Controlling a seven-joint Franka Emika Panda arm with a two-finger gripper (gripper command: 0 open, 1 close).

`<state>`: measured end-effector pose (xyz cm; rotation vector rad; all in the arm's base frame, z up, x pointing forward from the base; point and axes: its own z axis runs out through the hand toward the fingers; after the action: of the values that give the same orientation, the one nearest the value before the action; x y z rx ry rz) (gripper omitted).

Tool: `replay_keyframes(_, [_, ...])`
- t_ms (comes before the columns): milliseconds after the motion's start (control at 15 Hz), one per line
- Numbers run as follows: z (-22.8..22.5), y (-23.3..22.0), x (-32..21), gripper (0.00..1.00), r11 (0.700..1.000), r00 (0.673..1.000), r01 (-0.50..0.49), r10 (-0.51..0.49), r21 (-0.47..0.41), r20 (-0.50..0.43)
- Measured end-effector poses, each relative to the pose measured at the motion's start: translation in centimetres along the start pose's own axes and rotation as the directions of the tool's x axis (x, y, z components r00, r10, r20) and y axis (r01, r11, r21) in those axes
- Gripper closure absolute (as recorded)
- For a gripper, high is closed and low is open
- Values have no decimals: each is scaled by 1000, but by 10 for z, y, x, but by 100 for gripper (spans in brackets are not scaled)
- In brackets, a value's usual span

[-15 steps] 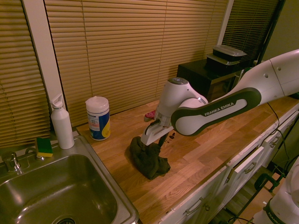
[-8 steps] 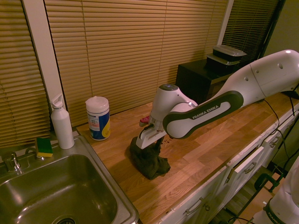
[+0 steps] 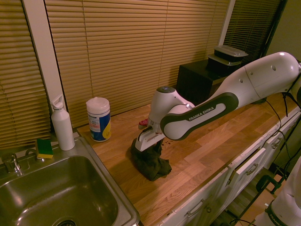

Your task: Clear the spill

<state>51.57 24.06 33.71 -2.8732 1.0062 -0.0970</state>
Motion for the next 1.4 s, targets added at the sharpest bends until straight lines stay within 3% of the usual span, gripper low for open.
replay_keyframes(933, [1, 4, 6, 100, 999, 999, 50, -50, -12, 1])
replay_keyframes(1400, [-2, 32, 50, 100, 999, 999, 32, -32, -38, -14])
